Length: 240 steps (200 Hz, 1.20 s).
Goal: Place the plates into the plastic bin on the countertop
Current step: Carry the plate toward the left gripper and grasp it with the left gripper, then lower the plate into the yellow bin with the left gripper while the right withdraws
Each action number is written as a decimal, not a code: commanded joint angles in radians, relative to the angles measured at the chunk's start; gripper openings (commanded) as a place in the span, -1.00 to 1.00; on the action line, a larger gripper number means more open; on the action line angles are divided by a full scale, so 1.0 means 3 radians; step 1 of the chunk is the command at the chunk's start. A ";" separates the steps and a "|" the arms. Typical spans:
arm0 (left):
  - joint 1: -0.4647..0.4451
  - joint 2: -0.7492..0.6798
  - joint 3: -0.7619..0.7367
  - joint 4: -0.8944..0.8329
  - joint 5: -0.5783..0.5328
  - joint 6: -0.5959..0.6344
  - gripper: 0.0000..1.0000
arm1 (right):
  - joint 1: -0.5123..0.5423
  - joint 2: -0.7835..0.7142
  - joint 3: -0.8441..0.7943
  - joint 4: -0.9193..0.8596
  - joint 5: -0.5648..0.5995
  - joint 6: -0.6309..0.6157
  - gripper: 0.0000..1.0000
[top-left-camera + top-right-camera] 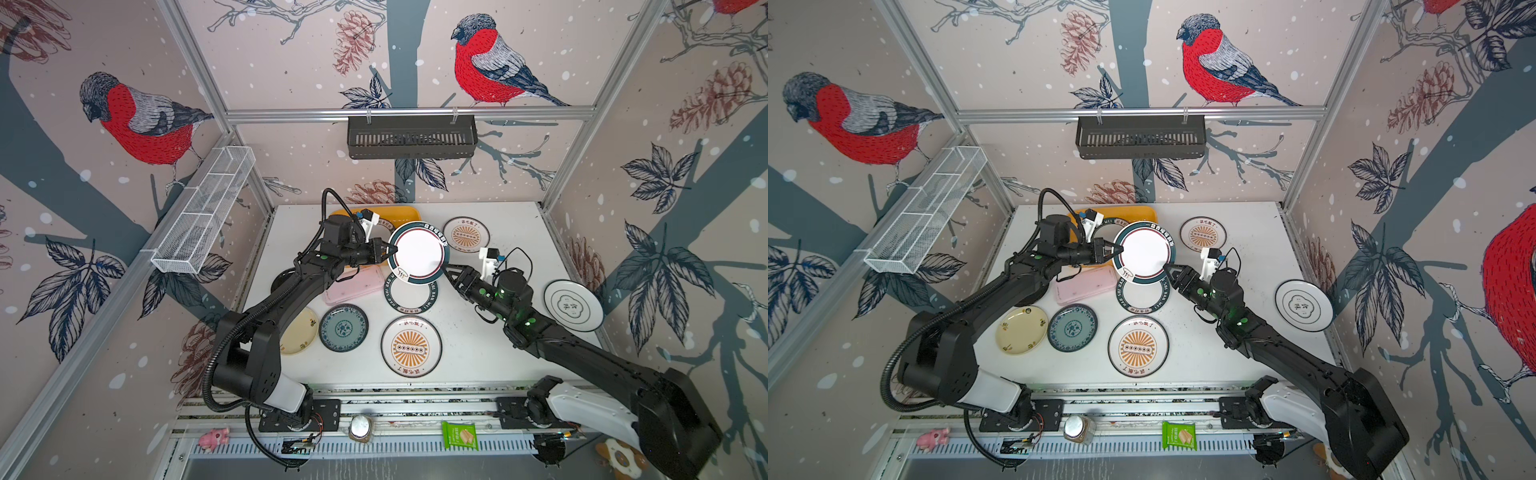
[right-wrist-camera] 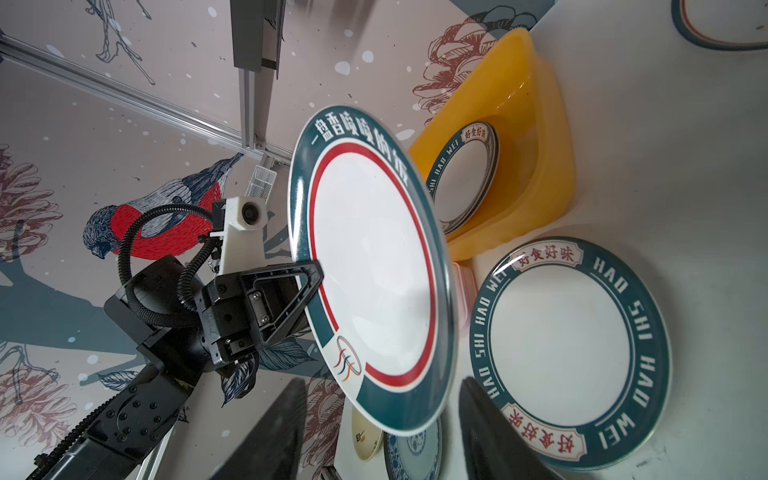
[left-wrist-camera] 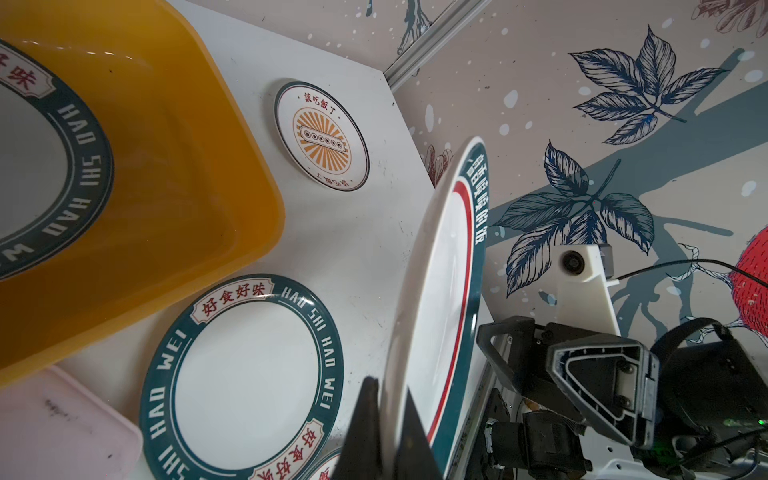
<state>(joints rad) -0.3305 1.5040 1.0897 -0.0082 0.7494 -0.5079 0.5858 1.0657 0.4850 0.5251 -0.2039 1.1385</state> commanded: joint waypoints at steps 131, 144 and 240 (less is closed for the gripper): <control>0.0340 0.0240 0.0173 -0.0040 -0.0167 -0.0198 -0.96 | -0.0143 -0.0172 -0.0031 0.0096 0.0211 -0.0316 0.99; 0.0425 0.0337 0.0249 -0.0070 -0.0113 -0.0263 -0.96 | -0.0189 -0.0205 -0.0054 0.0095 0.0190 -0.0332 0.99; 0.0877 0.1286 0.1074 -0.0528 -0.0422 -0.0166 -0.97 | -0.0482 -0.0594 -0.0332 0.0123 0.0138 -0.0368 1.00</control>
<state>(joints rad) -0.0860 1.8404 1.3643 -0.1268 0.6468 -0.5926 0.4541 0.9115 0.3958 0.5316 -0.1524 1.0439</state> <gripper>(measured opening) 0.079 0.996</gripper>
